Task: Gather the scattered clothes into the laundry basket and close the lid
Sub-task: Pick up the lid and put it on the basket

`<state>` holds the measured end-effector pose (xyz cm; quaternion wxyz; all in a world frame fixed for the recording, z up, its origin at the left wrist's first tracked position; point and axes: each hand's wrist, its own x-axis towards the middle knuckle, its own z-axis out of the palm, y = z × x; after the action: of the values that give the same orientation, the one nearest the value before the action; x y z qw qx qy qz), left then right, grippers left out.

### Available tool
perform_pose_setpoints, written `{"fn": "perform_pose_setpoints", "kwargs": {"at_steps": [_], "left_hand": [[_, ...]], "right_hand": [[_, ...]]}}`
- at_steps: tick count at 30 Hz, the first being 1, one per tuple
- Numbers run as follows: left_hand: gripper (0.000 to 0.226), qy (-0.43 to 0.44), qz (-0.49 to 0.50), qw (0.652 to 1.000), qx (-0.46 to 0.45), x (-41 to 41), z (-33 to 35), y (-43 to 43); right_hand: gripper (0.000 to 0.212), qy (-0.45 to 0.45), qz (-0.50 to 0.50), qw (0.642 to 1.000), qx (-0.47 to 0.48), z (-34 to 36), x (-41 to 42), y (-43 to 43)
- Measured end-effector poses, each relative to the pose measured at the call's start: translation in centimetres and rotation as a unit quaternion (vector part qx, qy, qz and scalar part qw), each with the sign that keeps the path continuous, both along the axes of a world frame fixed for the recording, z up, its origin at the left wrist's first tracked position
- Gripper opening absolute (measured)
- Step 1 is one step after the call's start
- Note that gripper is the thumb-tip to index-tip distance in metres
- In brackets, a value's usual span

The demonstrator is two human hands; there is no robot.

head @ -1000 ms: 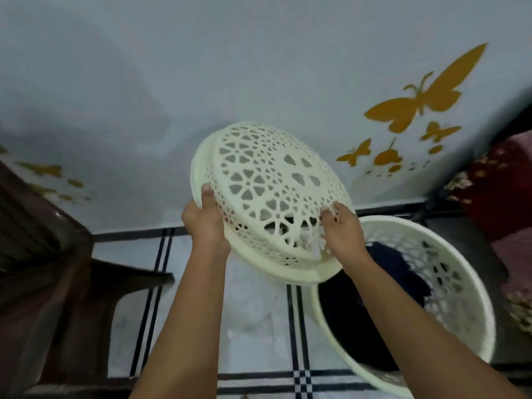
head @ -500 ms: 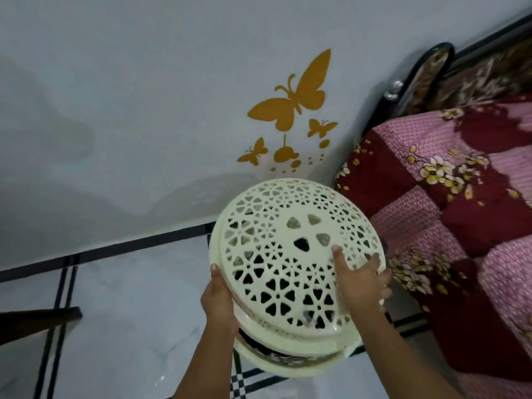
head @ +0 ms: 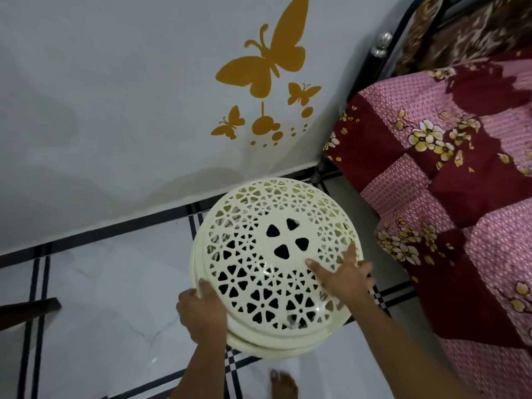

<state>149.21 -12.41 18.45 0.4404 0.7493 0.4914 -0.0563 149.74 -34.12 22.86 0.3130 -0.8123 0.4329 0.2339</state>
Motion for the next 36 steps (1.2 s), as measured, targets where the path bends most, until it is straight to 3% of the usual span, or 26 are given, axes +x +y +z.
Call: {"fn": "perform_pose_setpoints", "kwargs": {"at_steps": [4, 7, 19, 22, 27, 36], "left_hand": [[0.062, -0.03, -0.163, 0.985, 0.04, 2.3, 1.5, -1.3], [0.076, 0.003, -0.277, 0.96, 0.037, 3.3, 1.5, -2.3], [0.076, 0.04, -0.272, 0.96, 0.042, -0.3, 0.1, -0.9], [0.078, 0.024, -0.351, 0.929, 0.112, 0.7, 0.3, -0.9], [0.072, -0.001, -0.541, 0.82, 0.186, 1.7, 0.4, -2.6], [0.077, 0.037, -0.555, 0.803, 0.216, 3.3, -0.2, -2.7]], "right_hand": [[0.119, 0.007, 0.0, 0.999, 0.034, 0.2, 1.1, -0.9], [0.123, 0.002, -0.002, 0.998, 0.056, 0.0, 1.3, -0.9], [0.121, 0.017, 0.045, 0.998, 0.045, -0.6, -0.3, 1.0], [0.123, 0.02, 0.105, 0.994, 0.025, -0.3, -0.1, 0.9], [0.104, -0.039, 0.238, 0.97, -0.03, -1.0, 0.1, 2.5], [0.099, -0.017, 0.264, 0.962, -0.062, -1.6, 1.6, 2.9]]}}
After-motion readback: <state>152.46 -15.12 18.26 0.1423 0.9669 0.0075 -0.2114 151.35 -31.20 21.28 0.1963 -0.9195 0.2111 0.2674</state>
